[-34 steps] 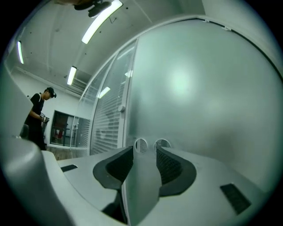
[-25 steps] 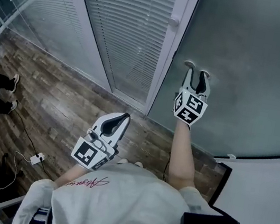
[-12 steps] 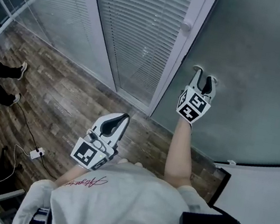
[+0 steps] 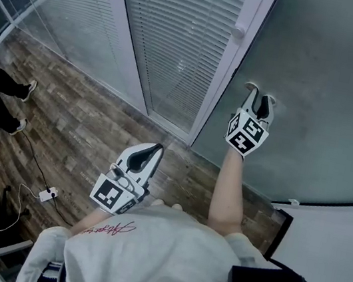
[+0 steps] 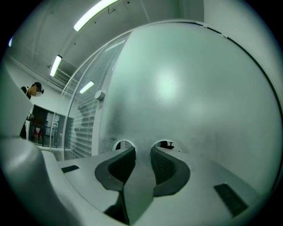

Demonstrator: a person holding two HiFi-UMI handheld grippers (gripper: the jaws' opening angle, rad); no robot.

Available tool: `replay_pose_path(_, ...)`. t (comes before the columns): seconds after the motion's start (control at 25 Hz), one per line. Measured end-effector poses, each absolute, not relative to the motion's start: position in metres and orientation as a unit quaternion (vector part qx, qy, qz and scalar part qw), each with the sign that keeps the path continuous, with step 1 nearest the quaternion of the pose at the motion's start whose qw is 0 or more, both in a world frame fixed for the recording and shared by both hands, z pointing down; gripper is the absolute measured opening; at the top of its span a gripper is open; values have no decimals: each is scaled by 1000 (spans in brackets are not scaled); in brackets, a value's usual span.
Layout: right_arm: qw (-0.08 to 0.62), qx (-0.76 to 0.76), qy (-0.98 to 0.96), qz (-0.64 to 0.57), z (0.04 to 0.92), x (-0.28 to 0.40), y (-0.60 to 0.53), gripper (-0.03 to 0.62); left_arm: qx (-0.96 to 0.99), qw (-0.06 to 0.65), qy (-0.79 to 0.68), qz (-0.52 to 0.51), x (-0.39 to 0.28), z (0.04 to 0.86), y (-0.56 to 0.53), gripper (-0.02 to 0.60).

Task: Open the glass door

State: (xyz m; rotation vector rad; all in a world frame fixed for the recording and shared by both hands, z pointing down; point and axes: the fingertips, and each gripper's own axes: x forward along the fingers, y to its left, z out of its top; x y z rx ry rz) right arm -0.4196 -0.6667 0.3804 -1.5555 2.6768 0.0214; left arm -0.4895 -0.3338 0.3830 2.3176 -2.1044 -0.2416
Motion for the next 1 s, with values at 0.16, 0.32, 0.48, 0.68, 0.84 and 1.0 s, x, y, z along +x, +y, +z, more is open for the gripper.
replay_pose_path(0.16, 25, -496, 868, 8, 381, -417, -661, 115, 743, -3, -664, -78, -489, 382, -330, 17)
replay_pose_path(0.32, 25, -498, 867, 6, 381, -417, -653, 115, 748, 0, -659, -78, -492, 383, -328, 17)
replay_pose_path(0.48, 25, -499, 866, 5, 381, -414, -644, 114, 755, -2, -651, -80, -493, 383, -326, 17)
replay_pose_path(0.68, 28, -494, 869, 4, 382, -410, -629, 114, 761, 1, -642, -92, -494, 380, -323, 17)
replay_pose_path(0.84, 32, -483, 875, 2, 381, -405, -614, 114, 772, 2, -629, -96, -492, 381, -318, 17)
replay_pose_path(1.0, 38, -480, 876, 2, 380, -399, -595, 115, 788, 3, -609, -90, -487, 387, -308, 17)
